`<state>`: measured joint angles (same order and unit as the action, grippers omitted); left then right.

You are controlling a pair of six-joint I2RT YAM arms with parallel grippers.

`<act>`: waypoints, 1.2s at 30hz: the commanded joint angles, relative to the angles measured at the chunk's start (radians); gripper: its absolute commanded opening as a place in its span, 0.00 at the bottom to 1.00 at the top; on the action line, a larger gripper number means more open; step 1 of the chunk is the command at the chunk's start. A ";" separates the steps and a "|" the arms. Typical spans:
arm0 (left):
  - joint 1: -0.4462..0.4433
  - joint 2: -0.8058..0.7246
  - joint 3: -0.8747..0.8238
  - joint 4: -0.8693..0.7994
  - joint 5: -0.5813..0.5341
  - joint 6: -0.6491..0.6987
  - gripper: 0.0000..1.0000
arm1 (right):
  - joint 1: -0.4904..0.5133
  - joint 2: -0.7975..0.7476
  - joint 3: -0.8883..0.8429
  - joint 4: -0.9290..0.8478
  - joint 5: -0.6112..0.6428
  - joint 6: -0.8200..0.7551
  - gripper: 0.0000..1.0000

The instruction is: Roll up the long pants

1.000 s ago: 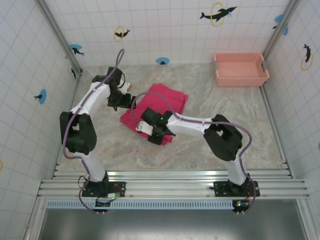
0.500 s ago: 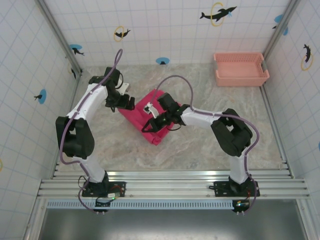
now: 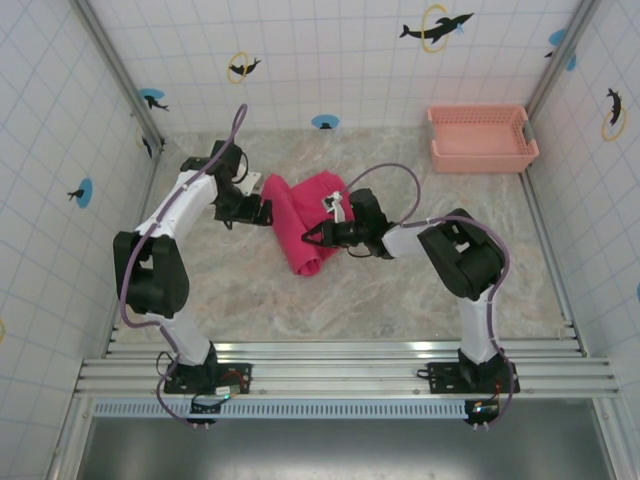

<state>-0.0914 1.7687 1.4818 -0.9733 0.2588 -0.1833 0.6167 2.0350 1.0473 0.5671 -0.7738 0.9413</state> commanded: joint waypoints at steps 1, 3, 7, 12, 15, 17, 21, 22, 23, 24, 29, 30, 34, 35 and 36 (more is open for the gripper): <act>-0.033 0.028 -0.002 0.030 0.025 -0.017 0.98 | -0.001 0.034 0.002 -0.030 0.070 -0.013 0.00; -0.052 0.054 0.011 0.043 0.025 -0.036 0.98 | -0.005 0.042 0.009 -0.080 0.090 -0.035 0.00; -0.089 0.142 0.064 0.073 0.008 -0.070 0.97 | -0.012 0.051 0.023 -0.160 0.116 -0.068 0.00; -0.115 0.287 0.161 0.087 0.000 -0.106 0.97 | -0.019 0.057 0.028 -0.232 0.144 -0.091 0.00; -0.127 0.362 0.219 0.077 -0.004 -0.116 0.98 | -0.020 0.052 0.034 -0.286 0.163 -0.118 0.00; -0.133 0.400 0.243 0.071 -0.002 -0.125 0.98 | -0.020 0.039 0.042 -0.343 0.187 -0.160 0.02; -0.142 0.434 0.255 0.066 -0.009 -0.124 0.97 | -0.006 -0.028 0.104 -0.609 0.326 -0.331 0.19; -0.142 0.441 0.256 0.063 -0.013 -0.123 0.97 | 0.004 -0.056 0.130 -0.696 0.389 -0.390 0.27; -0.142 0.443 0.254 0.063 -0.015 -0.121 0.98 | 0.019 -0.088 0.152 -0.771 0.446 -0.447 0.33; -0.142 0.445 0.252 0.065 -0.015 -0.120 0.97 | 0.033 -0.119 0.167 -0.824 0.551 -0.487 0.40; -0.144 0.459 0.256 0.057 -0.023 -0.115 0.97 | 0.153 -0.269 0.263 -1.052 0.922 -0.653 0.62; -0.145 0.461 0.258 0.058 -0.021 -0.114 0.98 | 0.189 -0.287 0.289 -1.086 0.975 -0.678 0.65; -0.146 0.472 0.262 0.052 -0.017 -0.116 0.98 | 0.317 -0.298 0.374 -1.169 1.097 -0.712 0.70; -0.147 0.472 0.261 0.053 -0.016 -0.116 0.97 | 0.340 -0.290 0.386 -1.176 1.117 -0.707 0.71; -0.148 0.472 0.259 0.054 -0.017 -0.116 0.97 | 0.367 -0.277 0.396 -1.176 1.123 -0.705 0.71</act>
<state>-0.2359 2.1853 1.7363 -0.9192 0.2955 -0.2886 0.9409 1.7550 1.4155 -0.4923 0.2028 0.2867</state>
